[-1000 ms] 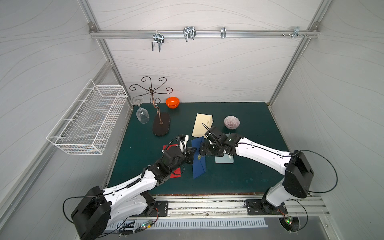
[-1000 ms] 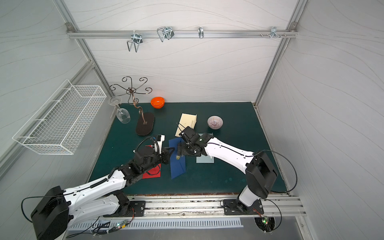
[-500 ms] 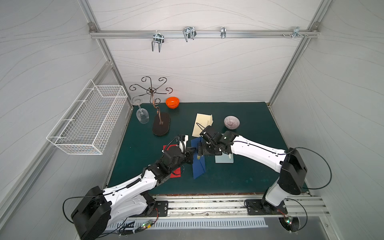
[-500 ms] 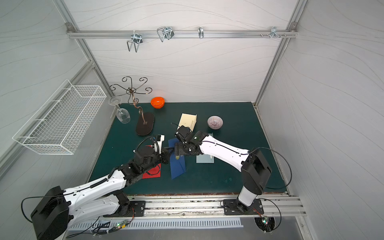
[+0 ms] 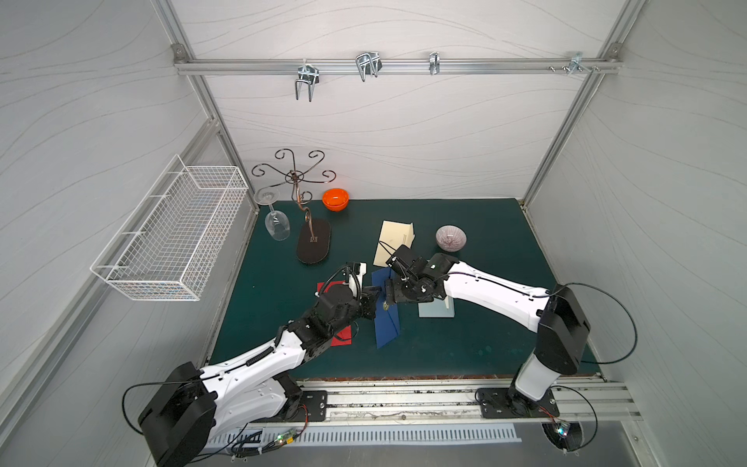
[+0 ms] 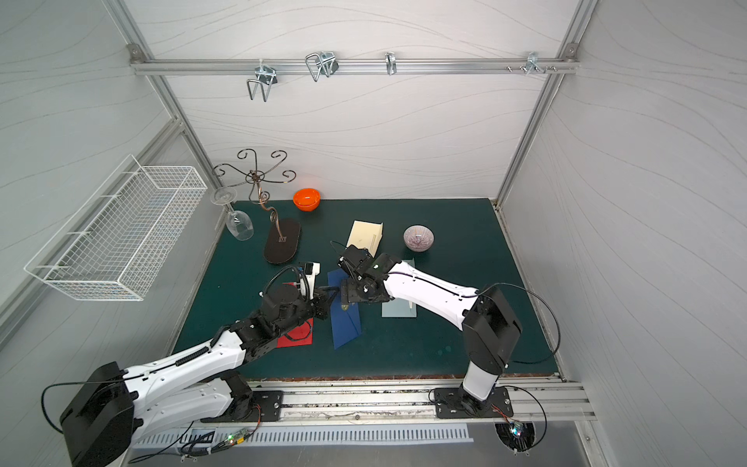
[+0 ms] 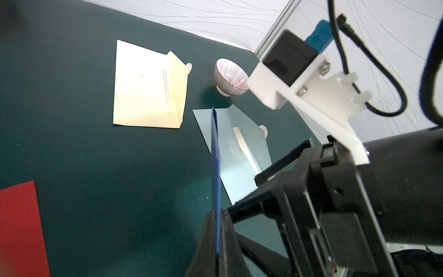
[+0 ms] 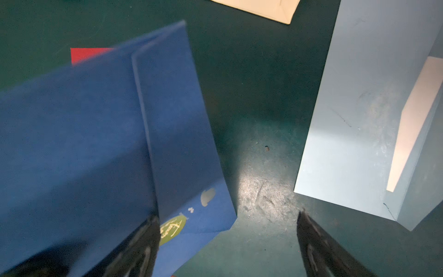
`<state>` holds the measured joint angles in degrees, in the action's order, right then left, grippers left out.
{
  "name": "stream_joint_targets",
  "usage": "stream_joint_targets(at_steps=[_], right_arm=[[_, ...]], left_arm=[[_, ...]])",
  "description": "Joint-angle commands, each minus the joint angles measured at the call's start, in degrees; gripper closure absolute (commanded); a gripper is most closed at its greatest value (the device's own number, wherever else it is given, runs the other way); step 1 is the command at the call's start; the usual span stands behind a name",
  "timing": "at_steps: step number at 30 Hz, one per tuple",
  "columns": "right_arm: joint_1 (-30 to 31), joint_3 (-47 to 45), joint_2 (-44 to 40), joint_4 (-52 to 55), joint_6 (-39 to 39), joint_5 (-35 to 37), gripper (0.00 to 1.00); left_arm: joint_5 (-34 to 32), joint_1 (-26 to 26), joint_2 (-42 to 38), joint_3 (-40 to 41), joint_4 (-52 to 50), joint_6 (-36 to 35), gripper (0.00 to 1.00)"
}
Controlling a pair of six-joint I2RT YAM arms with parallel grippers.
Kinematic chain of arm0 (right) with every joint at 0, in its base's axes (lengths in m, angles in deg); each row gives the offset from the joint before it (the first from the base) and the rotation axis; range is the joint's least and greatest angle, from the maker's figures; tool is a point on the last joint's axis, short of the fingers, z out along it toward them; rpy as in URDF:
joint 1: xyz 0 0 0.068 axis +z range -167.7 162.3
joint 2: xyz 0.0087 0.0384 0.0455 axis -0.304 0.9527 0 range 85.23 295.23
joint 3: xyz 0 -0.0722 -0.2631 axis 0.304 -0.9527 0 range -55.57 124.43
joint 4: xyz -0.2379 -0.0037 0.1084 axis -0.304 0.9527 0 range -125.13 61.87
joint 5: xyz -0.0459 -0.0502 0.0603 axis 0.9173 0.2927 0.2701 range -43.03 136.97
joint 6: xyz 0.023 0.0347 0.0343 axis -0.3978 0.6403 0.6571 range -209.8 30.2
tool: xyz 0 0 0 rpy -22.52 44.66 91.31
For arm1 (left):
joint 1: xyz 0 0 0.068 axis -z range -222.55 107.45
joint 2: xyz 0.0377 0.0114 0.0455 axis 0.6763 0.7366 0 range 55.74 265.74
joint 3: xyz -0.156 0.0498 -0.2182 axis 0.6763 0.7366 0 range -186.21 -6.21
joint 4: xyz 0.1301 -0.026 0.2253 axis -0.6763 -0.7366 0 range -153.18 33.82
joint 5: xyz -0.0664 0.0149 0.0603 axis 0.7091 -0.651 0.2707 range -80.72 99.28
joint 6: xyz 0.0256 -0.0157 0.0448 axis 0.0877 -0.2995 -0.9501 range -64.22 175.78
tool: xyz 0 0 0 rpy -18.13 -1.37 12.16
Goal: Open the envelope
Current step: Open the envelope flap on the envelope.
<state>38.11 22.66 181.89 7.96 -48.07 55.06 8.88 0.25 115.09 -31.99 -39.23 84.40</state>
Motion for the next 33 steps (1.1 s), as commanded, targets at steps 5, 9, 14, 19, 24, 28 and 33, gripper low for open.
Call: stream_joint_targets(at_steps=[5,9,14,19,24,28,33], right_arm=[[0.35,-4.55,-6.12,-6.49,0.63,-0.86,0.09],[0.06,-4.29,-5.09,-2.31,3.25,5.19,0.09],[-1.50,-1.82,-2.81,-0.09,0.89,0.96,0.09],[-1.40,-2.95,-3.56,-1.42,1.25,0.68,0.09],[-1.41,-2.28,-2.86,0.27,1.46,1.75,0.09],[-1.54,-1.35,-1.80,2.11,1.44,2.34,0.09],[-1.76,-0.72,-1.48,3.45,1.29,3.82,0.07]], left_arm=[[2.03,0.26,0.47,-2.70,3.45,-0.10,1.00],[3.17,0.31,1.07,-2.77,4.13,-0.06,1.00],[5.20,0.27,2.23,-3.38,4.51,0.28,1.00],[6.02,0.29,2.71,-3.85,4.32,0.47,1.00],[6.09,0.29,2.79,-4.06,4.28,0.47,1.00],[6.63,0.27,2.88,-4.40,4.23,0.56,1.00],[6.79,0.26,2.80,-4.54,3.80,0.65,1.00]])
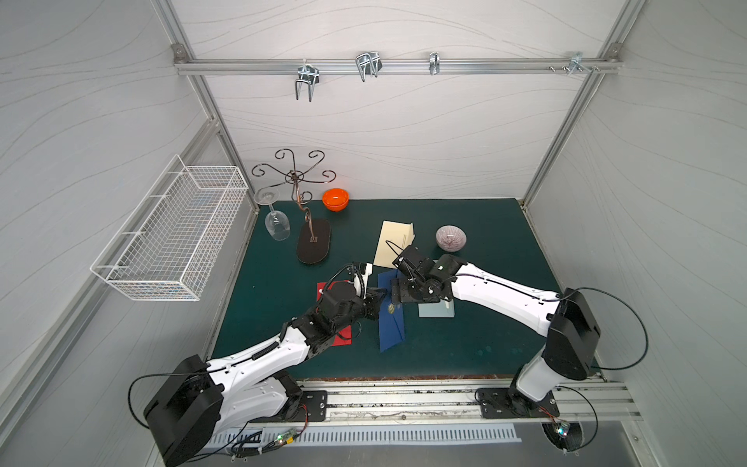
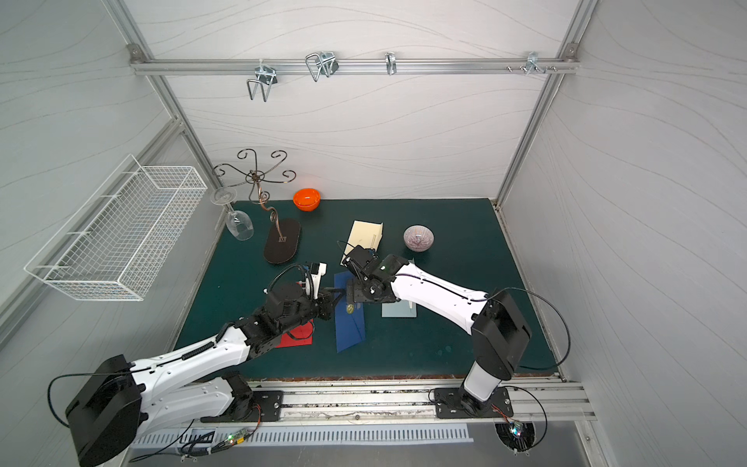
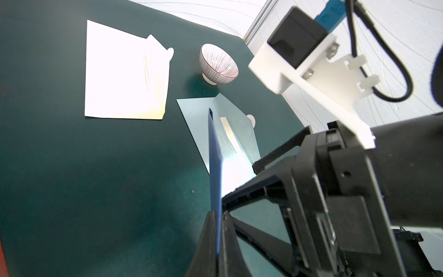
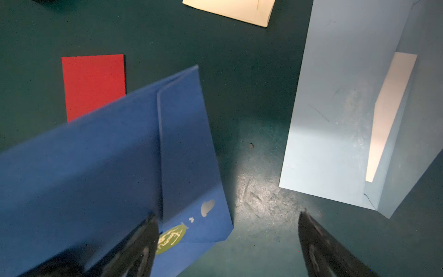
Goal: Open the envelope
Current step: Open the envelope flap on the envelope.
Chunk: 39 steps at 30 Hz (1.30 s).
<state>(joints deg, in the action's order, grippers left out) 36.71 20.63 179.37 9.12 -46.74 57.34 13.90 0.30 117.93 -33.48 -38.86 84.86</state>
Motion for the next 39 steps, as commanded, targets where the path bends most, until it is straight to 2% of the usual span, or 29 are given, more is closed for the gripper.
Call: stream_joint_targets(at_steps=[1,8,12,17,22,39], right_arm=[[-0.36,1.33,0.98,2.33,0.04,1.52,0.08],[-0.36,1.08,0.17,1.28,-0.40,0.67,0.07],[-0.02,-0.56,-2.25,-3.01,-1.76,-2.74,0.08],[0.08,-4.50,-5.86,-7.92,0.41,-2.09,0.07],[-0.60,-4.95,-6.28,-5.92,3.00,0.97,0.07],[-2.03,-5.85,-5.48,-5.87,5.93,-0.92,0.08]], left_arm=[[1.71,0.22,-0.06,-3.02,3.43,0.19,1.00],[1.78,0.27,0.09,-3.00,3.31,0.19,1.00],[1.68,0.24,0.05,-3.05,3.24,0.27,1.00],[1.50,0.27,-0.54,-2.63,3.20,0.36,1.00],[1.64,0.26,-1.11,-2.00,3.98,0.10,1.00],[1.26,0.25,-3.06,-0.42,5.97,0.03,1.00]])
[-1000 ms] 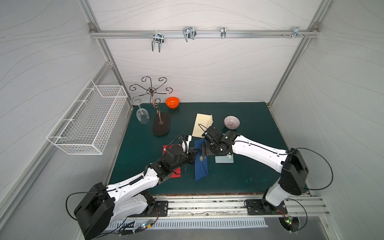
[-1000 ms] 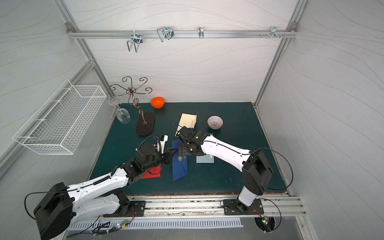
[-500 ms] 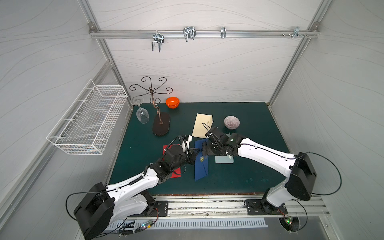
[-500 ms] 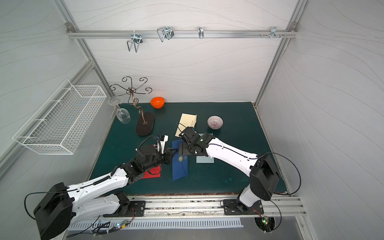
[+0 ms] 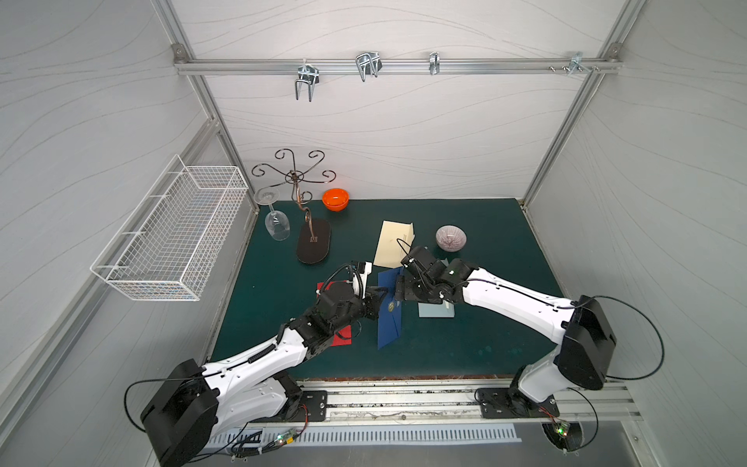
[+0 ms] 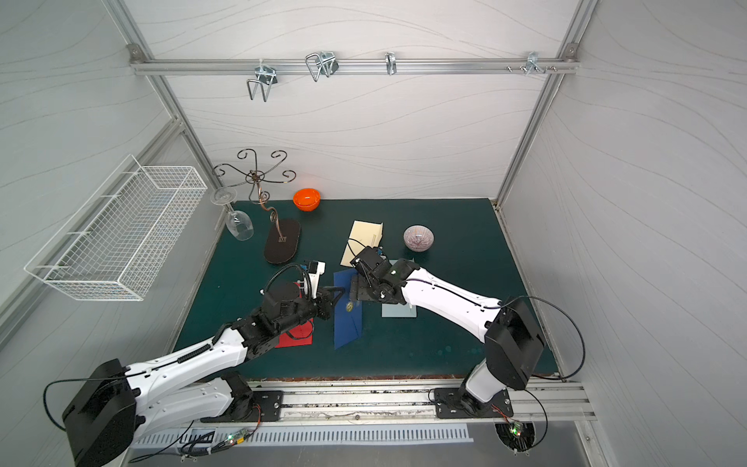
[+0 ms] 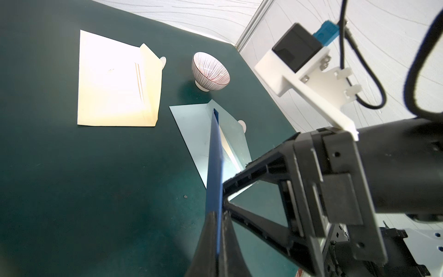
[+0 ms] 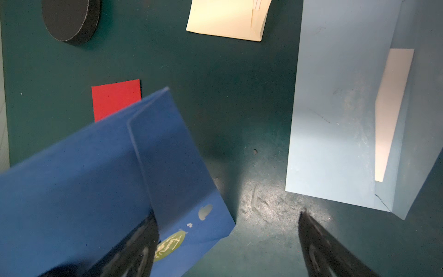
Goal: Open the envelope
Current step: Open the envelope flap on the envelope.
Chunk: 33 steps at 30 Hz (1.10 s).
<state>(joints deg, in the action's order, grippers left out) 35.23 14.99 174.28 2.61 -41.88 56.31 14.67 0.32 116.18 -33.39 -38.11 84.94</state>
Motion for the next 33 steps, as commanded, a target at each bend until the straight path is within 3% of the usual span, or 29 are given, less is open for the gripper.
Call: stream_joint_targets(at_steps=[1,20,28,33], right_arm=[[-0.54,-0.22,-0.48,0.76,1.21,0.19,0.08],[-0.46,-4.25,-6.02,-1.82,2.43,3.60,0.08],[-0.46,-3.55,-5.66,-4.43,0.16,-1.37,0.08],[-0.37,-4.23,-5.97,-4.79,0.35,-0.49,0.08]], left_arm=[[0.37,0.22,-1.21,-0.51,5.16,-0.08,1.00],[0.11,0.27,-0.88,-0.94,4.96,0.19,1.00],[0.73,0.24,-0.23,-1.28,5.23,0.62,1.00],[0.76,0.24,-0.11,-1.30,5.22,0.54,1.00]])
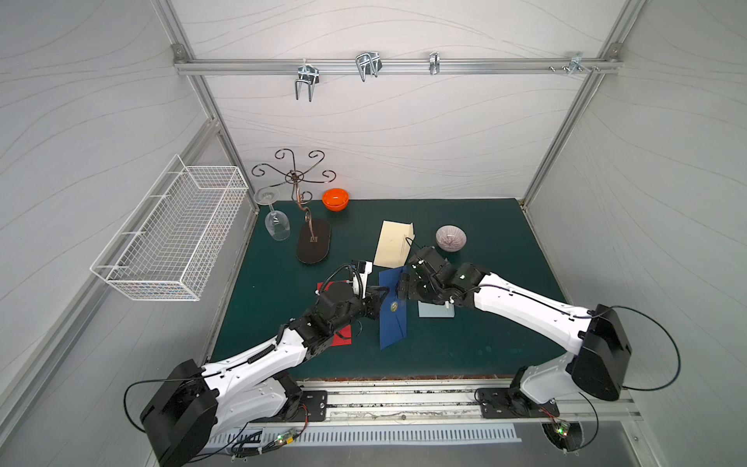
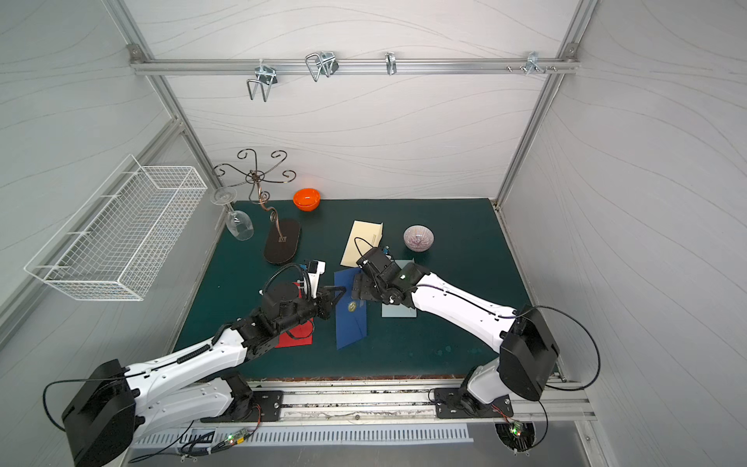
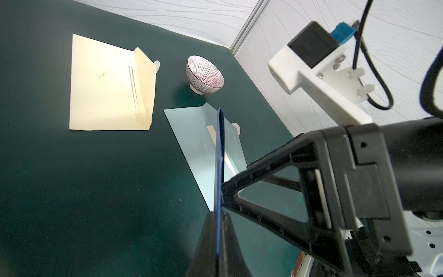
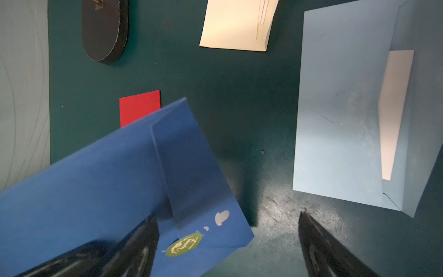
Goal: Open the envelope
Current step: Open the envelope flap on the envelope.
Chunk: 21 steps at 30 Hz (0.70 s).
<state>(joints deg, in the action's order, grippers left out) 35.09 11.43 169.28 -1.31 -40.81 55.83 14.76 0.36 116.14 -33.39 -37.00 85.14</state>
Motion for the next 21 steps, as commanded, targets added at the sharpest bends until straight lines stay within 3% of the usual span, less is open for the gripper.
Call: stream_joint_targets(at_steps=[1,21], right_arm=[[-0.23,-0.61,-0.90,-0.65,-0.83,0.26,0.08],[-1.42,1.57,1.76,6.31,0.49,3.88,0.08]], left_arm=[[0.67,0.15,0.01,-1.38,4.10,0.28,1.00],[0.62,0.19,0.45,-2.33,3.72,0.34,1.00]])
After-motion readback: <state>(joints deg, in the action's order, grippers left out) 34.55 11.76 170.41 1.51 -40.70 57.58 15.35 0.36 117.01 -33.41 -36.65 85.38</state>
